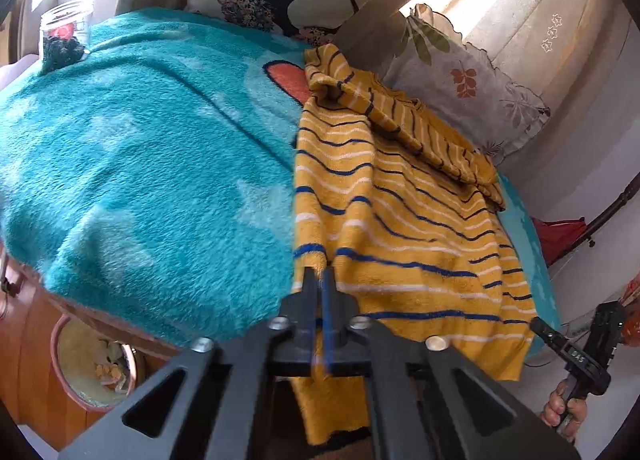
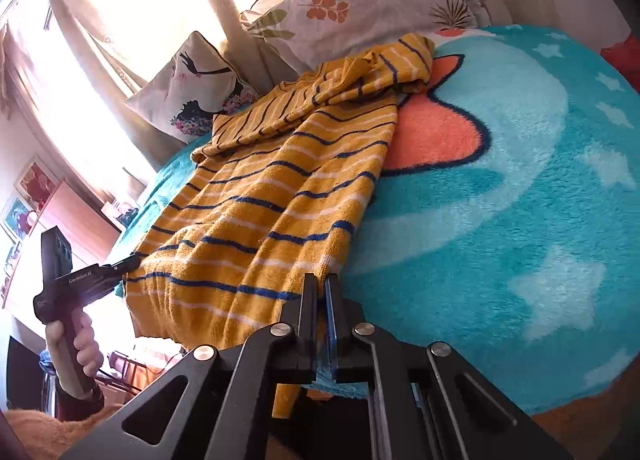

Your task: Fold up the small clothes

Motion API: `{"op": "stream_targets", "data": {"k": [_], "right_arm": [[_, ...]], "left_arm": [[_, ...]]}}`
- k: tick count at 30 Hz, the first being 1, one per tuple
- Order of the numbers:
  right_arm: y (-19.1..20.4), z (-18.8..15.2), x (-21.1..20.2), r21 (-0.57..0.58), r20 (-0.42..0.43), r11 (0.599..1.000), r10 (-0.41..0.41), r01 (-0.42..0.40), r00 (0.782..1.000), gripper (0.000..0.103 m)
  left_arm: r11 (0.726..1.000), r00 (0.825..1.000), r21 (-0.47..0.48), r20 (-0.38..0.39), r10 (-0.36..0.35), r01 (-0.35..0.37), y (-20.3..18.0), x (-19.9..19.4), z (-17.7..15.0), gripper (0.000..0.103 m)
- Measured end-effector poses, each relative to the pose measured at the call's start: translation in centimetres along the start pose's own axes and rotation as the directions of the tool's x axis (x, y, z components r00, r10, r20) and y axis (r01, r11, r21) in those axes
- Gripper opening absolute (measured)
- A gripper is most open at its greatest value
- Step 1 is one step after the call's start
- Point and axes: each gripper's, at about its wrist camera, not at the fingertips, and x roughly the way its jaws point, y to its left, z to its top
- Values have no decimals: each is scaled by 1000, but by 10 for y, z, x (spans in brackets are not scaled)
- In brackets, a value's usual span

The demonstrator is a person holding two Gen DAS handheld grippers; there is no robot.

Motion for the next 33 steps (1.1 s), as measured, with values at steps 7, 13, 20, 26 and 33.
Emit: {"op": "stream_targets", "data": {"k": [7, 13, 20, 26, 33], "right_arm": [[-5, 5, -22, -52, 41, 976, -211, 213, 977, 5], [39, 50, 3, -180, 99, 966, -171, 186, 980, 47], [69, 119, 56, -245, 143, 951, -156, 187, 977, 51], [20, 192, 112, -108, 83, 965, -232, 240, 969, 51], [-15, 223, 177, -8, -29, 983, -185, 184, 982, 19]], "left_arm": [[1000, 998, -12, 62, 27, -26, 29, -25, 0, 3], [999, 987, -38, 162, 18, -12, 29, -40, 28, 45], [997, 988, 4, 133, -74, 74, 0, -16, 54, 53], [992, 989, 31, 77, -127, 125, -23, 19, 76, 55], [987, 985, 39, 67, -158, 156, -41, 39, 104, 57]]}}
